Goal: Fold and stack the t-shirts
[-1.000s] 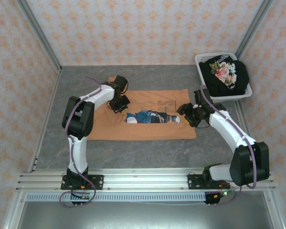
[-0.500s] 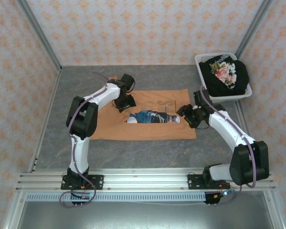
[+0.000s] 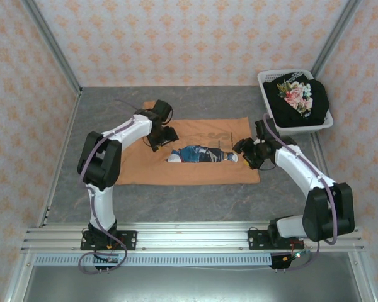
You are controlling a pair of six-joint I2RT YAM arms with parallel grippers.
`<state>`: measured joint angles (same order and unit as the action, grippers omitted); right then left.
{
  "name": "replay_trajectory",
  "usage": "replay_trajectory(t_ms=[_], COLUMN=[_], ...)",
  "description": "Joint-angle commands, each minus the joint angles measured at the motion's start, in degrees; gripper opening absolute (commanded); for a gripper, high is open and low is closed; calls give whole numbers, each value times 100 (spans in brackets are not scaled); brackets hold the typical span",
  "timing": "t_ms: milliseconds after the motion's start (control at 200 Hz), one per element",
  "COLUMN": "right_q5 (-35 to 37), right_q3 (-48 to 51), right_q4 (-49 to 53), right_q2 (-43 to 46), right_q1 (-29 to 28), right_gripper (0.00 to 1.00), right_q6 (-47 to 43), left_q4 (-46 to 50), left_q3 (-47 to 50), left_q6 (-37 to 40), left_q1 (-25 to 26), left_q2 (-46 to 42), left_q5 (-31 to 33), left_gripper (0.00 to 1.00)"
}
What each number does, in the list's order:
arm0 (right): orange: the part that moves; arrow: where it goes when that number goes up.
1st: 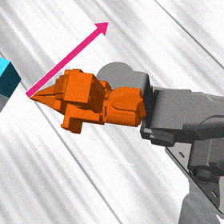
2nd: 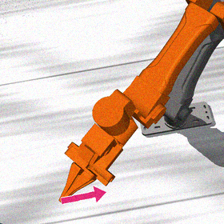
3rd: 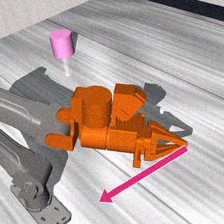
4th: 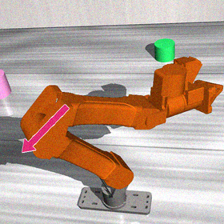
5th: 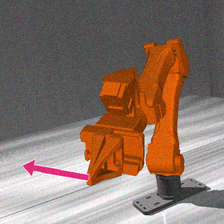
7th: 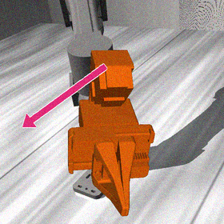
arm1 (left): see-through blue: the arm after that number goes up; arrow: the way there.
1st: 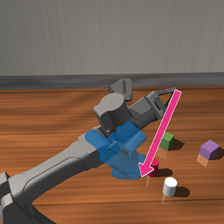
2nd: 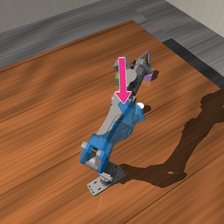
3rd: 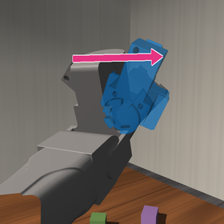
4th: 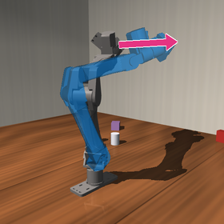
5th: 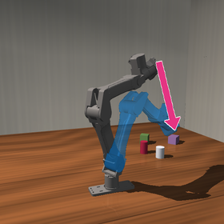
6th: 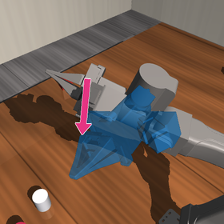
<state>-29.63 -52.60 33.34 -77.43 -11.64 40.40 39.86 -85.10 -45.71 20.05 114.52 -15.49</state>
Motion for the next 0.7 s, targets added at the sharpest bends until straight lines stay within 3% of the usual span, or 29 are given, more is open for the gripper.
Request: replay_trajectory(t_ms=[0, 380, 696], right_q5=[17, 71, 741], right_q3=[-31, 158, 174], right_q4=[-21, -92, 212], right_q2=[-9, -56, -260], right_q1=[-22, -15, -14], right_gripper=[60, 60, 56], right_q6=[-11, 7, 6], left_q4=[-271, -39, 153], left_q3=[-225, -573, 77], left_q6=[-191, -95, 252], left_q1=[-20, 165, 30], left_q2=[290, 563, -868], left_q5=[-246, -151, 636], left_gripper=[66, 62, 65])
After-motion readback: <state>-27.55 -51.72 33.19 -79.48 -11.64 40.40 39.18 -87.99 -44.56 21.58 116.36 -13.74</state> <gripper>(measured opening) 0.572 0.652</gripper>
